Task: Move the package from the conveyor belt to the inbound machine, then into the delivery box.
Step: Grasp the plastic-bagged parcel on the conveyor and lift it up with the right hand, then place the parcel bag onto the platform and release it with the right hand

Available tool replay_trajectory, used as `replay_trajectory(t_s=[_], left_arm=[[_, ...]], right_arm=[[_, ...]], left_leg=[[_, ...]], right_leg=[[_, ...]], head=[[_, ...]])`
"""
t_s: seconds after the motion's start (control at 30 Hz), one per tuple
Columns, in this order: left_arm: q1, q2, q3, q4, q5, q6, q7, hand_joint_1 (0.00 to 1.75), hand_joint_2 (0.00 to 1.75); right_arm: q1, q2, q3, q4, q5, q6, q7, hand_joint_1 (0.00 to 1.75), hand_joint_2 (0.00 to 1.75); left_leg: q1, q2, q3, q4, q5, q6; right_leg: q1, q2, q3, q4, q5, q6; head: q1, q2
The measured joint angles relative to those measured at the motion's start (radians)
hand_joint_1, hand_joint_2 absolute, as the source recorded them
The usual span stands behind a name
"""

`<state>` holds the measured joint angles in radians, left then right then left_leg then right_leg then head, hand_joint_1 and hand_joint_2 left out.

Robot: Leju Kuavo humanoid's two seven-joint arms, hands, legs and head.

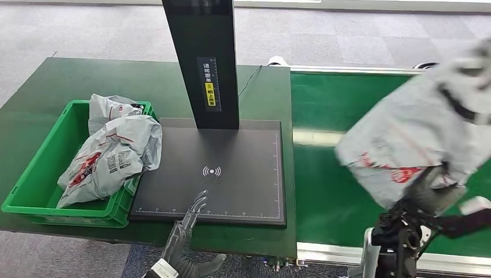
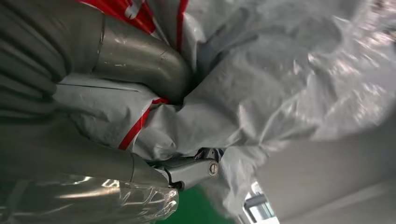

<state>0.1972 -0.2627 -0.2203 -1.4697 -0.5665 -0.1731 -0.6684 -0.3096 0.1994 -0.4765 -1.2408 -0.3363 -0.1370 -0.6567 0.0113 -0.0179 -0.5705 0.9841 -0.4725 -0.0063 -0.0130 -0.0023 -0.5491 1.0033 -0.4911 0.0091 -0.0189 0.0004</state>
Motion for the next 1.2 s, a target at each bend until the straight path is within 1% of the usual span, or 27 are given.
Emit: replay_trajectory(t_s=[0.03,0.07,0.1,0.13,0.2,0.27,0.5,0.57,0.63,0.7,0.77,0.83,0.9,0.97,1.2], left_arm=[[0.000,-0.001,0.003,-0.003,-0.002,-0.002,0.000,0.00,1.75],[0.000,-0.003,0.005,-0.005,-0.004,-0.004,0.000,0.00,1.75],[0.000,-0.004,0.007,-0.007,-0.005,-0.004,0.000,0.00,1.75],[0.000,-0.006,0.009,-0.009,-0.006,-0.004,0.000,0.00,1.75],[0.000,-0.008,0.013,-0.012,-0.008,-0.004,0.000,0.00,1.75],[0.001,-0.009,0.016,-0.013,-0.010,-0.006,0.000,0.00,1.75],[0.002,-0.013,0.027,-0.013,-0.011,-0.011,-0.002,0.00,1.75],[0.002,-0.013,0.028,-0.013,-0.011,-0.013,-0.004,0.00,1.75],[0.000,-0.013,0.028,-0.013,-0.012,-0.016,-0.008,0.00,1.75],[-0.004,-0.013,0.028,-0.009,-0.012,-0.020,-0.014,0.00,1.75],[-0.012,-0.013,0.028,-0.002,-0.013,-0.023,-0.020,0.00,1.75],[-0.022,-0.013,0.027,0.008,-0.015,-0.026,-0.026,0.00,1.75],[-0.032,-0.013,0.026,0.019,-0.018,-0.028,-0.031,0.00,1.75],[-0.040,-0.012,0.022,0.026,-0.020,-0.029,-0.033,0.00,1.75],[-0.052,0.000,0.002,0.043,-0.020,-0.020,-0.032,0.00,1.75]], right_arm=[[0.010,0.003,0.001,-0.042,-0.102,-0.001,-0.014,1.75,1.75],[0.023,0.006,0.002,-0.076,-0.150,-0.001,-0.024,1.75,1.75],[0.036,0.010,0.002,-0.105,-0.147,-0.001,-0.031,1.75,1.75],[0.046,0.012,0.002,-0.128,-0.100,0.000,-0.035,1.75,1.75],[0.055,0.015,0.002,-0.163,0.034,0.001,-0.039,1.75,1.75],[0.061,0.018,0.001,-0.191,0.107,0.002,-0.040,1.75,1.75],[0.087,0.031,0.001,-0.257,0.133,0.007,-0.040,1.75,1.75],[0.095,0.029,0.009,-0.259,0.144,0.031,-0.034,1.75,1.75],[0.099,0.019,0.028,-0.249,0.174,0.085,-0.019,1.75,1.75],[0.098,0.000,0.061,-0.214,0.236,0.164,-0.008,1.75,1.75],[0.088,-0.022,0.105,-0.151,0.339,0.235,-0.003,1.75,1.75],[0.068,-0.040,0.159,-0.067,0.460,0.265,0.000,1.75,1.75],[0.040,-0.049,0.210,0.019,0.554,0.264,0.000,1.75,1.75],[0.009,-0.050,0.254,0.095,0.605,0.253,0.000,1.75,1.75],[-0.103,-0.050,0.355,0.283,0.664,0.216,0.022,1.75,1.75]], left_leg=[[0.000,0.003,0.001,0.000,-0.001,0.000],[-0.001,0.005,0.002,0.000,-0.002,-0.001],[-0.001,0.006,0.002,0.000,-0.002,0.000],[-0.001,0.006,0.002,0.000,-0.002,0.000],[-0.001,0.006,0.003,0.000,-0.002,0.000],[-0.001,0.006,0.003,0.000,-0.002,0.000],[-0.001,0.006,0.003,0.000,-0.002,0.000],[-0.001,0.006,0.003,0.000,-0.002,0.000],[-0.001,0.006,0.003,0.000,-0.002,0.000],[-0.001,0.006,0.003,0.000,-0.002,0.000],[-0.001,0.006,0.003,0.000,-0.002,0.000],[-0.001,0.006,0.004,0.000,-0.002,0.000],[-0.001,0.006,0.004,0.000,-0.001,0.000],[-0.001,0.006,0.004,0.000,-0.001,0.000],[-0.001,0.006,0.002,0.000,-0.001,0.000]], right_leg=[[0.000,0.003,0.001,0.000,0.000,0.000],[-0.001,0.005,0.001,0.000,0.000,0.000],[-0.001,0.006,0.001,0.000,0.000,0.000],[-0.001,0.006,0.000,0.000,0.000,0.000],[-0.001,0.006,0.001,0.000,0.000,0.000],[-0.001,0.006,0.001,0.000,0.000,0.000],[-0.001,0.006,0.001,0.000,0.000,0.000],[-0.001,0.006,0.001,0.000,0.000,0.000],[-0.001,0.006,0.001,0.000,0.000,0.000],[-0.001,0.006,0.001,0.000,0.000,0.000],[-0.001,0.006,0.002,0.000,0.000,0.000],[-0.001,0.006,0.002,0.000,0.001,0.000],[-0.001,0.006,0.002,0.000,0.001,0.000],[-0.001,0.006,0.002,0.000,0.001,0.000],[-0.001,0.006,0.001,0.000,0.001,0.000]], head=[[0.000,0.000],[0.000,0.000],[0.000,0.000],[0.000,0.000],[0.000,0.000],[0.000,0.000],[0.000,0.000],[0.000,0.000],[0.000,0.000],[0.000,0.000],[0.000,0.000],[0.000,0.000],[0.000,0.000],[0.000,0.000],[0.000,0.000]])
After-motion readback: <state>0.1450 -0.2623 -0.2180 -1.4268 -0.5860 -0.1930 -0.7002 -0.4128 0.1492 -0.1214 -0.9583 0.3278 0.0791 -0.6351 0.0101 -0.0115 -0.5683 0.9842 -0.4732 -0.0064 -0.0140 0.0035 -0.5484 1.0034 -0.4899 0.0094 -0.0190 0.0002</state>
